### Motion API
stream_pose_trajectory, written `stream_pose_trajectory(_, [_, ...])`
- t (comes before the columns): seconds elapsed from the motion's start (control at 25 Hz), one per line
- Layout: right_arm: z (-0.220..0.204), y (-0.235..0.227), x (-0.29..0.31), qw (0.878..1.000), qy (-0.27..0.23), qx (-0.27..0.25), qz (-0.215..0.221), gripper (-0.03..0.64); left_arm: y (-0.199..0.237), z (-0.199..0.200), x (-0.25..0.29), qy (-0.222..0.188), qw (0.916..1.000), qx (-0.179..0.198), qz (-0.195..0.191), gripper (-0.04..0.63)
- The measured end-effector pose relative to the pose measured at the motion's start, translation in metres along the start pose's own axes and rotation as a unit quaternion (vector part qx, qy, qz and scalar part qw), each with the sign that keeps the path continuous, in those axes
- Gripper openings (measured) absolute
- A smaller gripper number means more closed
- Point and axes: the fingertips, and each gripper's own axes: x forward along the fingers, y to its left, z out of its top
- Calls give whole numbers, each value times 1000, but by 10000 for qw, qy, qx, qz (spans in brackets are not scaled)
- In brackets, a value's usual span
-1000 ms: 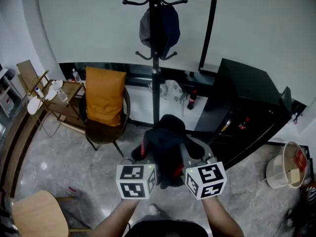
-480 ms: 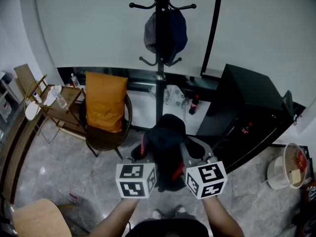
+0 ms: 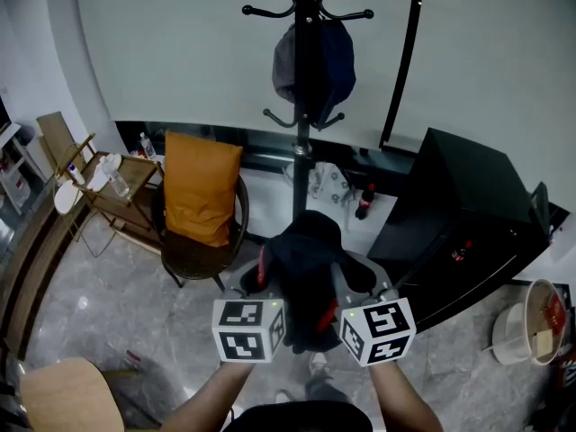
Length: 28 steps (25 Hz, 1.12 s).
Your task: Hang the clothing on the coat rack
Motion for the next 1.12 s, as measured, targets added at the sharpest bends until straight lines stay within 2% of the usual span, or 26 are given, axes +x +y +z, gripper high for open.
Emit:
stream_pose_trajectory(0.72, [13, -74, 83, 9982, -104, 33, 594, 32, 8, 29, 90, 22, 9980, -25, 626, 11])
stream_pose_trajectory(1.12, [21, -102, 120, 9950, -158, 45, 982, 31, 15, 43, 126, 31, 9940, -44, 1091, 11])
